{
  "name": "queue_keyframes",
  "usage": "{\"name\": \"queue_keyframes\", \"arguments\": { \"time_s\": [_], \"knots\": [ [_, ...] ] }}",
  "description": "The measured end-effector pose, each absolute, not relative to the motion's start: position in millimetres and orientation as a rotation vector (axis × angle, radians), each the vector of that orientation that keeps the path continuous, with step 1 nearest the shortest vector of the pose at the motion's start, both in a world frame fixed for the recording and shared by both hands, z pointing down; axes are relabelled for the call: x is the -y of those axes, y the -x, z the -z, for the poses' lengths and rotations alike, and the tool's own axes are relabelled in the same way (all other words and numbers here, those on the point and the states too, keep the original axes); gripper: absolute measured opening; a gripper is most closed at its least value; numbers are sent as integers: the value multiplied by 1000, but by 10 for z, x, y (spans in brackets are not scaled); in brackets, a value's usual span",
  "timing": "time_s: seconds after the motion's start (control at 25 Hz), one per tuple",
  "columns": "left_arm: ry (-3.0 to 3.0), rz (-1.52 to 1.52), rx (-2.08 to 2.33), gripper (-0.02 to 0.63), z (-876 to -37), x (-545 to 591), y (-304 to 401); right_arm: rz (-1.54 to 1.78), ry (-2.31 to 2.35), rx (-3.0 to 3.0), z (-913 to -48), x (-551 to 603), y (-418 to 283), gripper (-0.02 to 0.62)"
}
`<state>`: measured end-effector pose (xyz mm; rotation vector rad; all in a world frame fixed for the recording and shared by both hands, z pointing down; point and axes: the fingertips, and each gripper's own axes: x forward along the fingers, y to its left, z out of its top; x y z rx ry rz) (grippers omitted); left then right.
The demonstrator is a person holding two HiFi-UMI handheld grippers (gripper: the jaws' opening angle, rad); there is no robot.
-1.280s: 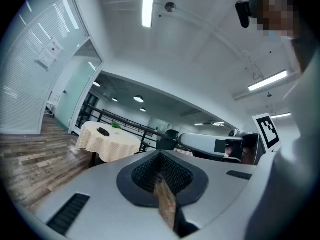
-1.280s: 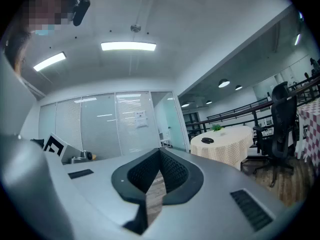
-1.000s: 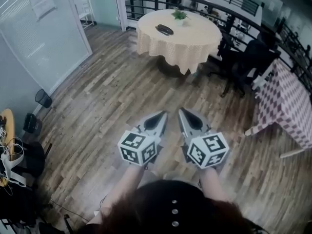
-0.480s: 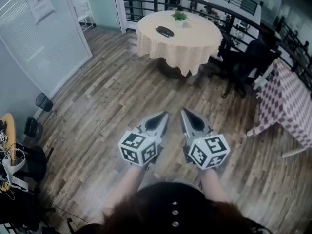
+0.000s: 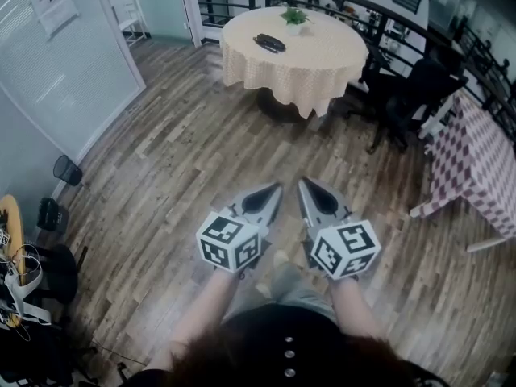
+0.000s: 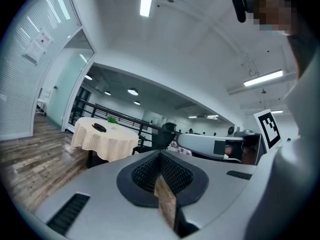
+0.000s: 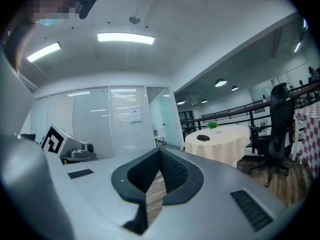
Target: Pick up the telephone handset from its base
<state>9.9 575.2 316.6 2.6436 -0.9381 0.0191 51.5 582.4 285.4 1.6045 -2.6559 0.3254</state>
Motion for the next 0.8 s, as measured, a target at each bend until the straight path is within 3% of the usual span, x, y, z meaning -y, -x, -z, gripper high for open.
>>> {"name": "queue_keyframes", "arguments": {
  "time_s": [0.8],
  "knots": [
    [-2635,-34,1012,6,-3218,-3523,-462,-341,-1505,2696,-2955,-3553,-796,9]
  ]
}}
